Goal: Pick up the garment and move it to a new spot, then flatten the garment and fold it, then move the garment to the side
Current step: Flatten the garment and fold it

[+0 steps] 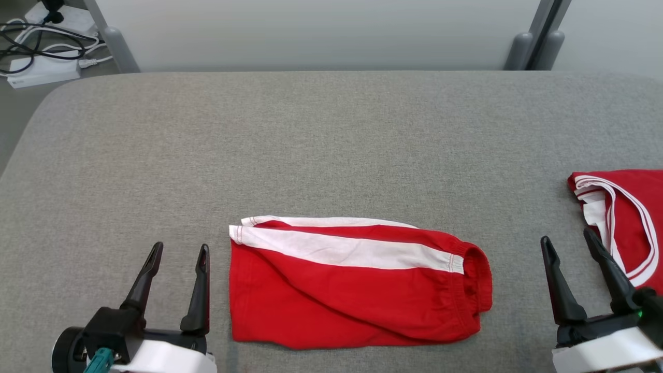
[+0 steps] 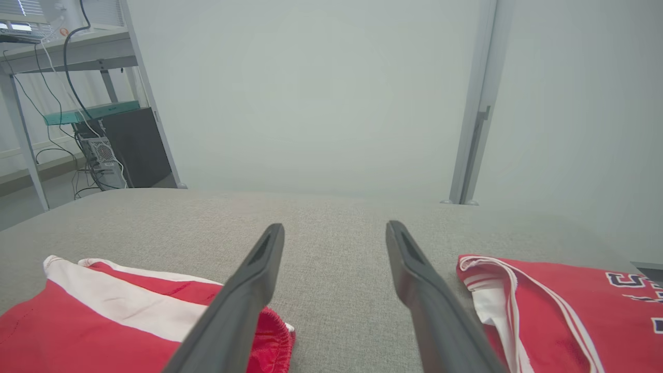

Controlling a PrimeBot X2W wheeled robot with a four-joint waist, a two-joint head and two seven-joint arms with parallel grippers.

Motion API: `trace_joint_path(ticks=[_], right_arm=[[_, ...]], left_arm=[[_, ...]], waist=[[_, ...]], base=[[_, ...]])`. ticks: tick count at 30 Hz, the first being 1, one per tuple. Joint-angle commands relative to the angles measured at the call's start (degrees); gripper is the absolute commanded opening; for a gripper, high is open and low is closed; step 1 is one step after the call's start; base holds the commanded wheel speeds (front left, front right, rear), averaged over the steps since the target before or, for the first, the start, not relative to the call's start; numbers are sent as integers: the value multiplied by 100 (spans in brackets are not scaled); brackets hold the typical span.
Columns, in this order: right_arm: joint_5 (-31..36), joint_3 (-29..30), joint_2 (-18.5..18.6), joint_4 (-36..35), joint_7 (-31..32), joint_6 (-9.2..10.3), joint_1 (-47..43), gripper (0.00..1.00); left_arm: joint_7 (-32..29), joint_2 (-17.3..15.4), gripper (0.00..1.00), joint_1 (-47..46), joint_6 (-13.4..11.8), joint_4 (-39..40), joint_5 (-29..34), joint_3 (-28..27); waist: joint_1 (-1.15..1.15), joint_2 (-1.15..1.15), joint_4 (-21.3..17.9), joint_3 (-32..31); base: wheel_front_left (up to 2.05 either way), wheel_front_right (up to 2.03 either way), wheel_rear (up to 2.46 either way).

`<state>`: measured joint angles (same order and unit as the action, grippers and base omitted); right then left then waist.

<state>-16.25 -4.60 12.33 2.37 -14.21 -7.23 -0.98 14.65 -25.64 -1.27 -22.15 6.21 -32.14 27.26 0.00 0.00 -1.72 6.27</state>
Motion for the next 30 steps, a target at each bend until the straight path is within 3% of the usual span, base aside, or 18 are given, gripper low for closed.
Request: trace_joint_path(ticks=[1,5,12,21,30], right_arm=[[190,2,4,-296,-76,-25,-93,100],[586,246,-275,-549,-77,-25,-508,100],[706,275,-505,-475,-78,-25,-778,100],[716,217,-474,-456,-78,-25,-715,100],[140,-74,-223,401,-78,-25,-370,100]], left_arm=[[34,-76,100,-52,35,107,81,-306],[34,19,100,183,156,42,200,-474],[35,241,100,355,432,-95,351,-730],[35,488,100,336,675,-186,524,-923],[35,764,100,47,941,-381,662,-878]], waist=[[0,0,37,-29],[0,0,117,-82],[0,0,186,-119],[0,0,211,-46],[0,0,563,112]], base=[[0,0,0],[0,0,0],[0,0,0],[0,0,0],[0,0,0]])
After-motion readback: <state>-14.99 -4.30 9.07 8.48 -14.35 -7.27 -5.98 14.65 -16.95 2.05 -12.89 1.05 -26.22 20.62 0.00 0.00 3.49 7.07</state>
